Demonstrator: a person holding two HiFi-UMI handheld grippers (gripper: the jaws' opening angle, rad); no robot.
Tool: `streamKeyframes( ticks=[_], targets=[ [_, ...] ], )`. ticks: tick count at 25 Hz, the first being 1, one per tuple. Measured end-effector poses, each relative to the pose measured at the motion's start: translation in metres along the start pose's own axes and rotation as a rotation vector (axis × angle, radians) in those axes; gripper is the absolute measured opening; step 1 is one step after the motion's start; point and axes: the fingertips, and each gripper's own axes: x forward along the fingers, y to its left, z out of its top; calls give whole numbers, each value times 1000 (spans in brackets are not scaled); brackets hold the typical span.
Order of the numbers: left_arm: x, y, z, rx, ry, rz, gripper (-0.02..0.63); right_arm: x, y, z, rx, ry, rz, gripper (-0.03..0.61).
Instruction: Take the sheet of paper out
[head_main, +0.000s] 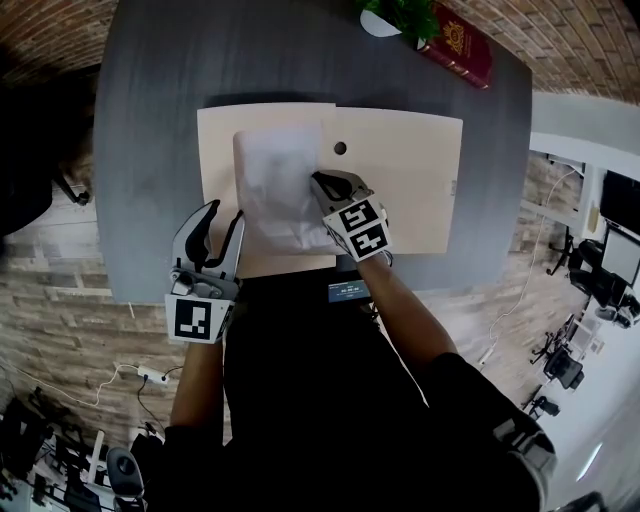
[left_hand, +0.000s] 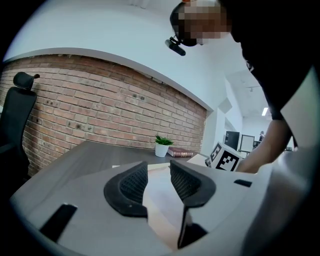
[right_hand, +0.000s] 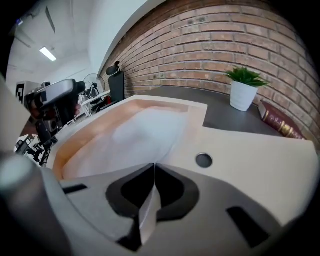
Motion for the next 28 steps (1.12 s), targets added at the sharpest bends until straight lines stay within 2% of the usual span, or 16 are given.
streamKeyframes(
  ticks=[11, 17, 28],
  targets=[
    [1, -4, 2, 3, -5, -14, 135, -44, -32, -10, 24, -41, -52, 5],
    [5, -17, 15, 23, -23, -56, 135, -86, -68, -32, 96, -55, -155, 5],
    [-8, -43, 30, 68, -56, -136, 135, -164, -103, -52, 85, -113, -324, 5]
  ],
)
